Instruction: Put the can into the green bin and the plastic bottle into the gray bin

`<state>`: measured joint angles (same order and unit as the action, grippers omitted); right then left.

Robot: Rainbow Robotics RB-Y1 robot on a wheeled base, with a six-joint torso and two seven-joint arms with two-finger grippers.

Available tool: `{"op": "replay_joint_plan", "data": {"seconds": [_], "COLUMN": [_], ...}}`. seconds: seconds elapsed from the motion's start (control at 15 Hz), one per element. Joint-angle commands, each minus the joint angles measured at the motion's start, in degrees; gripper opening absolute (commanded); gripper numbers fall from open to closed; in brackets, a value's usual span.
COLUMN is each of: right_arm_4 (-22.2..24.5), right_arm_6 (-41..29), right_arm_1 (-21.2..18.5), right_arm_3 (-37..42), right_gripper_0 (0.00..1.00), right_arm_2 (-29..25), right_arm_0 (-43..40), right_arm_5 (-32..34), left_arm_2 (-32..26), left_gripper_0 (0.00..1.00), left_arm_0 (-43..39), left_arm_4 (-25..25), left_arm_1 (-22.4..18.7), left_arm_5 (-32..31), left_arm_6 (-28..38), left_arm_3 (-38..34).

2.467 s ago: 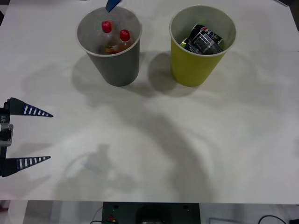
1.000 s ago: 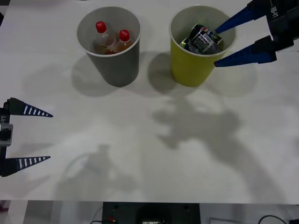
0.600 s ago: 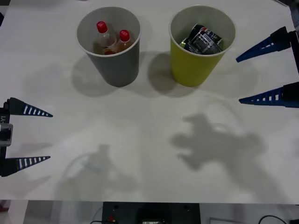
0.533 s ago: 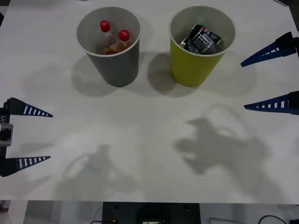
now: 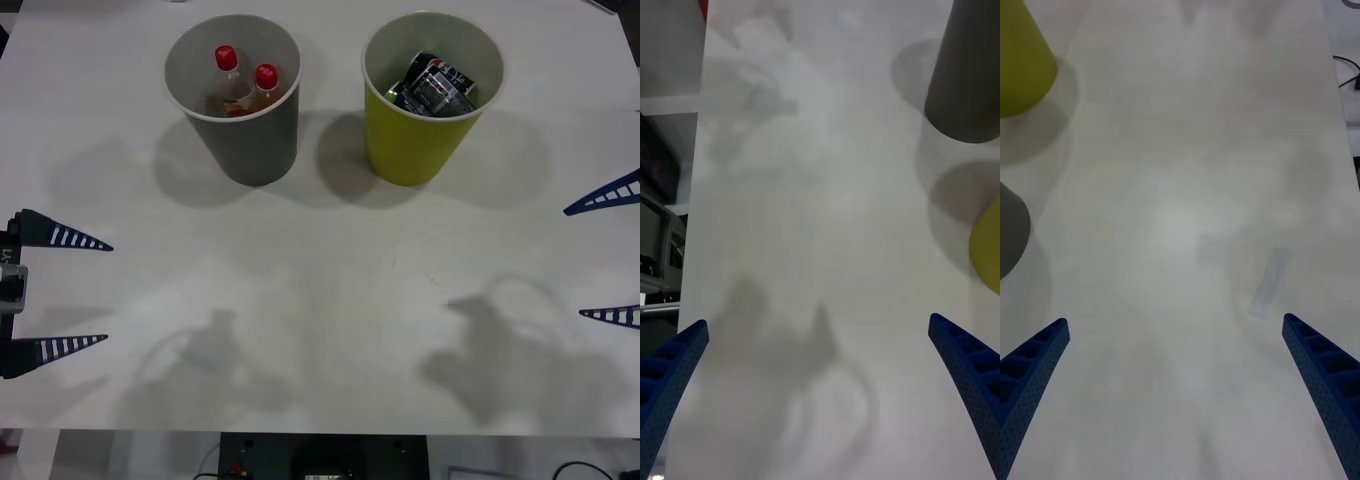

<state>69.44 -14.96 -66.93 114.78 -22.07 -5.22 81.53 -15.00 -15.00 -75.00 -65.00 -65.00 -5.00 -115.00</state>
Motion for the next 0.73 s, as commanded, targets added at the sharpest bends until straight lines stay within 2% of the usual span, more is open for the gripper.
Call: {"op": "replay_joint_plan", "data": {"seconds": [0.07,0.33,0.73], "right_arm_4": [1.8,4.6,4.4], "right_arm_6": [4.1,4.9,5.6], "right_arm_1": [1.9,4.3,4.8], "right_arm_3": [-0.1,-0.1,-0.1], "right_gripper_0": [1.00,1.00,1.00], "right_arm_2": [-1.1,-1.1,-1.1], "right_arm_0": [-3.2,-3.7,-3.7], "right_arm_5": [0.0,0.0,0.6], "left_arm_2": [0.0,0.0,0.0], "left_gripper_0": [0.98,0.98,0.98], "left_arm_0": [0.0,0.0,0.0], "left_arm_4": [0.0,0.0,0.0], "left_arm_1": [0.0,0.0,0.0], "left_arm_5": [0.0,0.0,0.0], "left_arm_6": [0.0,0.0,0.0], "left_arm_3": [0.0,0.0,0.0]}}
